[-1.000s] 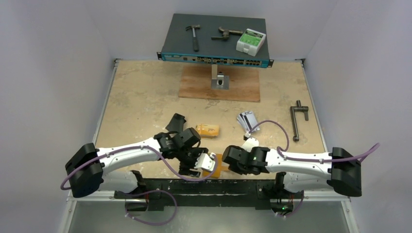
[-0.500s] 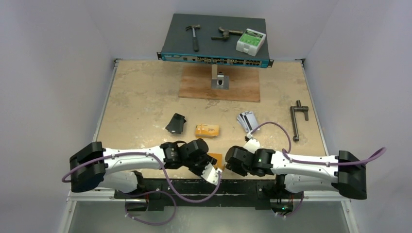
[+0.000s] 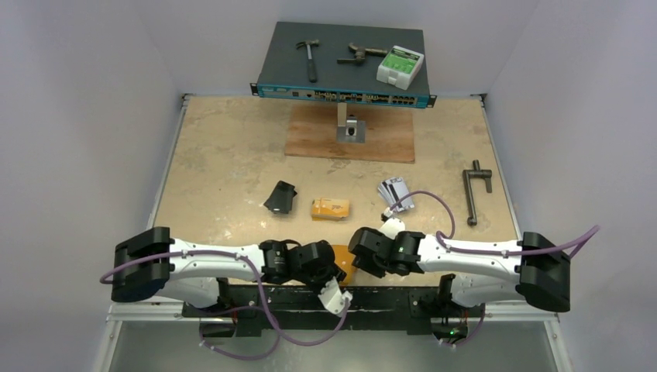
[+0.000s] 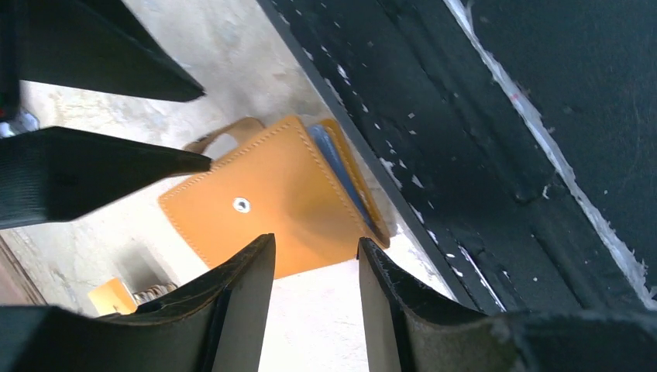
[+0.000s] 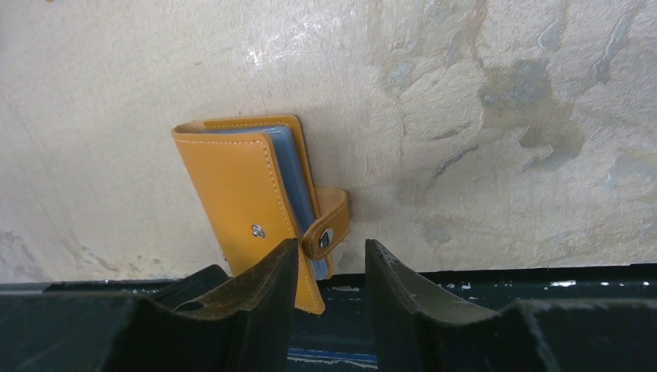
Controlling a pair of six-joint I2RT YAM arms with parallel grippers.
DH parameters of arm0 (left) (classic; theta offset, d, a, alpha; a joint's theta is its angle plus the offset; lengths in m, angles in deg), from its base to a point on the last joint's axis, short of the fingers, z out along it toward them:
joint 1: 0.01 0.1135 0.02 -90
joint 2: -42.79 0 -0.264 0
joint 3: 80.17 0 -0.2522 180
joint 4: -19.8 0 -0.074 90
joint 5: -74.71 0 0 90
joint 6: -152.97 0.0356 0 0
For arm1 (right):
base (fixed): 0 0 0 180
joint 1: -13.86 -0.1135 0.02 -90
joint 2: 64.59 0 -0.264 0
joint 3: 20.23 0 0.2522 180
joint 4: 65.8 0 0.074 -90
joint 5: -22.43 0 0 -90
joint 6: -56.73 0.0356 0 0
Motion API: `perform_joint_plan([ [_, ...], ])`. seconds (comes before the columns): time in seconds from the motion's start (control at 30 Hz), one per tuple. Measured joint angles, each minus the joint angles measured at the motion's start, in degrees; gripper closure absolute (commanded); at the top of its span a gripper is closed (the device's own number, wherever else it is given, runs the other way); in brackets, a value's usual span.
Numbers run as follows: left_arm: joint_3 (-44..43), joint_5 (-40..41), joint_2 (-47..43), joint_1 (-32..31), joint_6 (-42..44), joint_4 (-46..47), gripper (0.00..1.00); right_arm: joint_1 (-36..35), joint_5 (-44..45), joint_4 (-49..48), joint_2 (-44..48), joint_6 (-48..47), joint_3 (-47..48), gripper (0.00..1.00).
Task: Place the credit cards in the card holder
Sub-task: Close the card holder at the center of the board.
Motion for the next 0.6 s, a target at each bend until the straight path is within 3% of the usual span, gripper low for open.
perform_joint_plan([
  [0.23,2.62,1.49,0.0,-1.46,2.73,-0.22,0.56,1.9,-0.83,0.24,-0.74,-1.27,1.25,0.79],
  [0.33,2.62,1.68,0.0,-1.86,3.39,0.22,0.56,2.14,-0.85,0.44,-0.96,-1.84,2.21,0.81],
  [0.47,3.82,1.7,0.0,-2.27,4.74,2.21,0.55,2.16,-0.9,0.66,-1.62,-2.6,2.8,0.66],
  [0.6,6.47,1.75,0.46,-3.1,7.28,4.9,0.55,2.19,-1.05,1.14,-2.93,-3.69,3.58,0.67],
])
